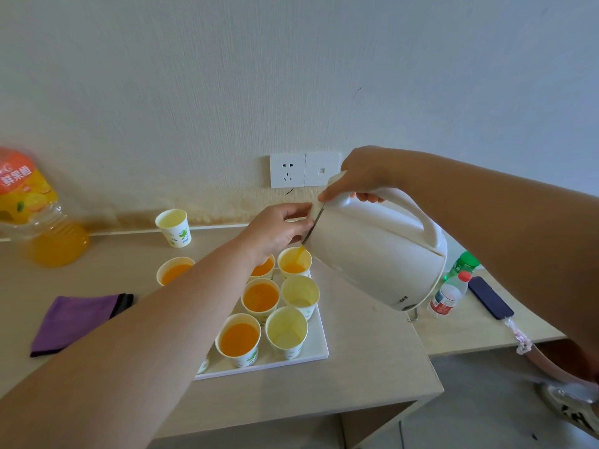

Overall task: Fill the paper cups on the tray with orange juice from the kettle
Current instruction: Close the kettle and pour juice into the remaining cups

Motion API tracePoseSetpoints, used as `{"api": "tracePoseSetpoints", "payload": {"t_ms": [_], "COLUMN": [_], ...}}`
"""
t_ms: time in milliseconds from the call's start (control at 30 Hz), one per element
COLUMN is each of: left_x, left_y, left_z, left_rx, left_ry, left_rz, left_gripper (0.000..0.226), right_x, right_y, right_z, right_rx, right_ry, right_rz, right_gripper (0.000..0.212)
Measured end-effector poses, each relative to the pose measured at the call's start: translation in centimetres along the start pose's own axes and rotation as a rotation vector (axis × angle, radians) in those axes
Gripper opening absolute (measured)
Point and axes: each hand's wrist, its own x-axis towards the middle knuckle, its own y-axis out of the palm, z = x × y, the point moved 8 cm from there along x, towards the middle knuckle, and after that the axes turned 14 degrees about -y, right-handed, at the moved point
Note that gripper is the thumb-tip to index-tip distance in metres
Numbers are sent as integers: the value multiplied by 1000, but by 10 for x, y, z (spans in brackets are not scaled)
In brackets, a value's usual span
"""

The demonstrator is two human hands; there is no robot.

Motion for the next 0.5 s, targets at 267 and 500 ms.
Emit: {"api": "tracePoseSetpoints", "payload": {"t_ms": [267, 500], "left_x": [-1, -4], "left_y": [-1, -1], "left_z": [-2, -4], "left_rx": [-5, -5], "left_ry": [5, 8], "left_rz": [5, 14], "left_gripper": [41, 40], "right_x": [0, -2], "right_y": [-3, -5], "right_z": [2, 3], "right_rx": [0, 2], "right_ry": [6, 10], "right_rz": [-6, -3], "right_gripper": [49, 50]}}
